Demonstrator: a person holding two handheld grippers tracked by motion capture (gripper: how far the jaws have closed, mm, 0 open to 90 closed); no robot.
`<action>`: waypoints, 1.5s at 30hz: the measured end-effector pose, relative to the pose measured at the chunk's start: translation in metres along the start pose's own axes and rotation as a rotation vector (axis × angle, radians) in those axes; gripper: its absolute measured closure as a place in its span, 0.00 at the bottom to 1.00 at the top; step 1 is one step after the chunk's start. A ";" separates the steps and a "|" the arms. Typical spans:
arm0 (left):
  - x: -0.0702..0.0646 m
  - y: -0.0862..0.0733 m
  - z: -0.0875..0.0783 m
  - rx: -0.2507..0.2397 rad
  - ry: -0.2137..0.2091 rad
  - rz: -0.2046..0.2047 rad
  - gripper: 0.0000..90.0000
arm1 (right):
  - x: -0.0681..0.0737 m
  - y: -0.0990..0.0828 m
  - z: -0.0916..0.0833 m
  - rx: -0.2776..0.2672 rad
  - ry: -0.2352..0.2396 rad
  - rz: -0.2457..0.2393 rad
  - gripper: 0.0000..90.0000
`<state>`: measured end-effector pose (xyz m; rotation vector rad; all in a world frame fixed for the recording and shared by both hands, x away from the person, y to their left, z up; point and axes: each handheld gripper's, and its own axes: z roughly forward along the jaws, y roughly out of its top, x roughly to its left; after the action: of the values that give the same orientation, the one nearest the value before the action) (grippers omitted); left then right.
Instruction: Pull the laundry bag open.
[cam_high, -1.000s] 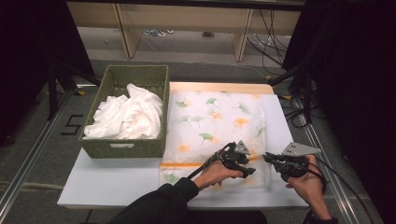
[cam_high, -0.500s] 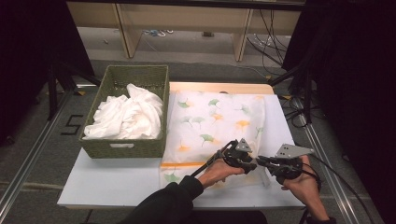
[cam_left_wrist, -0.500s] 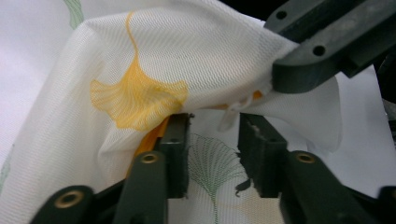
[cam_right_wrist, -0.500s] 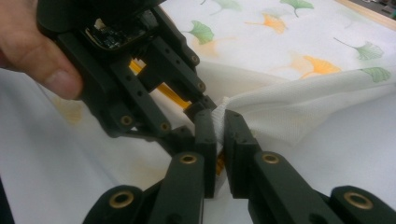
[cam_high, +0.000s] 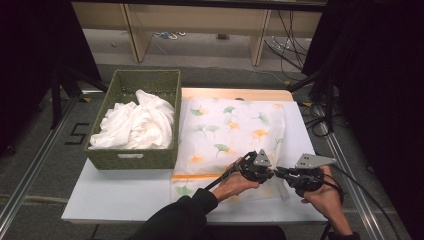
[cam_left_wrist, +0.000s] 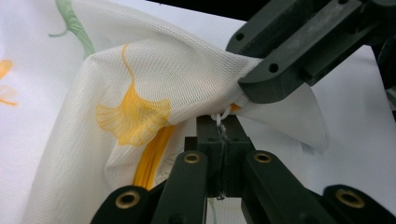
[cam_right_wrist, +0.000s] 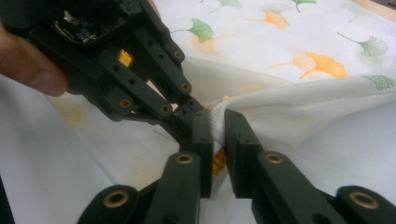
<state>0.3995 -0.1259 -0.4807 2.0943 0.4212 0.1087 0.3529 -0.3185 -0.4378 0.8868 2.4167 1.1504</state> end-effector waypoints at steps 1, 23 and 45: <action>0.000 0.000 0.000 0.000 0.000 0.000 0.98 | 0.001 -0.001 0.000 0.002 -0.011 0.016 0.89; 0.015 0.001 -0.005 0.066 0.074 -0.007 0.99 | -0.005 -0.005 -0.009 0.031 -0.104 -0.028 0.95; 0.033 -0.030 -0.049 0.125 0.133 -0.021 0.99 | -0.026 -0.026 -0.016 0.071 -0.183 0.032 0.95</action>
<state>0.4108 -0.0608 -0.4829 2.2128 0.5419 0.2154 0.3540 -0.3578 -0.4477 1.0099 2.3141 0.9550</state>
